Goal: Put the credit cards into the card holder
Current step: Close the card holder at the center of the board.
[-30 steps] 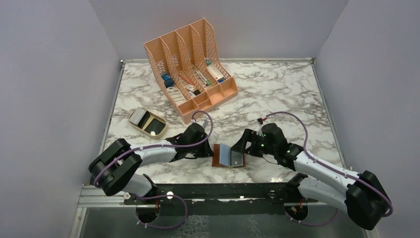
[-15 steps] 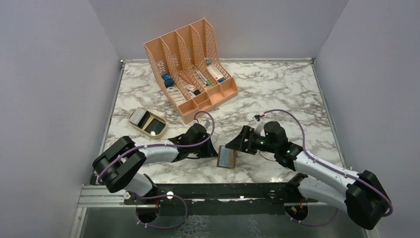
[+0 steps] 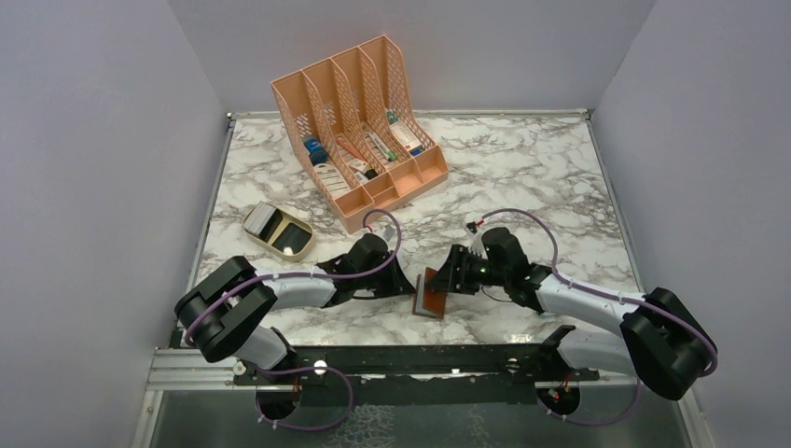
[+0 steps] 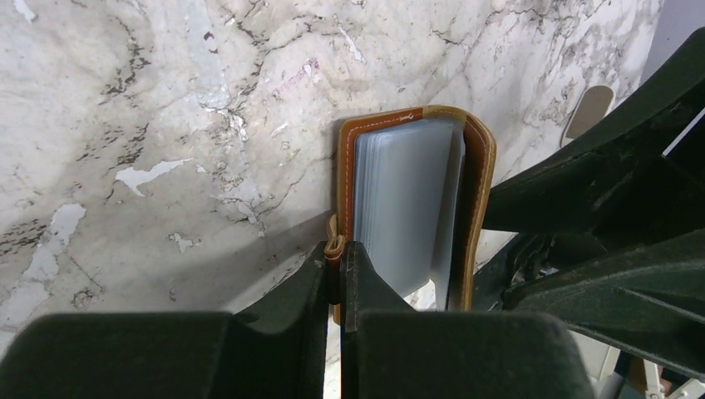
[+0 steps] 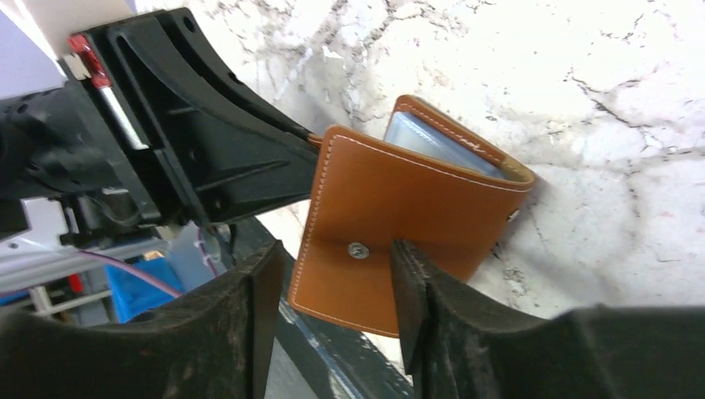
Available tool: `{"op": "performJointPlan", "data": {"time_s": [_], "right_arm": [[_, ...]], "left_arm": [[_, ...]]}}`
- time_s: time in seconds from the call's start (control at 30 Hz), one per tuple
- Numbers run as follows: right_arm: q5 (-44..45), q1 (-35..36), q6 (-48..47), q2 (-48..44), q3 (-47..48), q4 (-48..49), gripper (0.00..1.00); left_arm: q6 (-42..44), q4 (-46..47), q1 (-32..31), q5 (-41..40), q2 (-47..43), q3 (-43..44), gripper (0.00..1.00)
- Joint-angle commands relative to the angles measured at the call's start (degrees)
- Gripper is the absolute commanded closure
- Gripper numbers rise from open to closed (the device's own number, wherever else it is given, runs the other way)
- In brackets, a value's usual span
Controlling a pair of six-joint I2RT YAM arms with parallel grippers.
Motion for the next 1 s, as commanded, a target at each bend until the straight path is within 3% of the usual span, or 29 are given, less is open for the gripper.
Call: {"op": "performJointPlan", "data": {"time_s": [0.0,0.27,0.37,0.43,0.6,0.87,0.97], "right_arm": [[2.3,0.4,-3.9,1.1,1.9,-1.9,0.55],[7.4,0.5,-9.2,7.8,8.5,-13.9,0.62],[8.0,0.5,-11.0,10.6,10.3,-17.1,0.63],[7.9,0.5,-11.4,11.8,10.6,-17.9,0.65],[7.4,0.6,-11.5,12.7,10.1,-18.0,0.67],[8.5,2.8,-9.7,9.2,13.1,-21.7,0.68],[9.3,4.1,-8.8,8.2,14.7,-23.2,0.68]], "left_arm": [[-2.5,2.8,-0.3,2.2,-1.9,-1.2,0.93],[-4.5,2.9,-0.3,2.5,-6.4,-3.1,0.83],[-4.7,1.8,0.1,2.0,-8.9,-3.6,0.74],[-5.1,0.4,0.7,1.5,-10.3,-3.8,0.66],[-4.3,-2.4,1.7,0.4,-14.0,-4.1,0.59],[3.8,-17.7,5.1,-8.1,-19.8,-0.8,0.6],[6.7,-18.4,7.8,-5.8,-20.7,-0.6,0.64]]}}
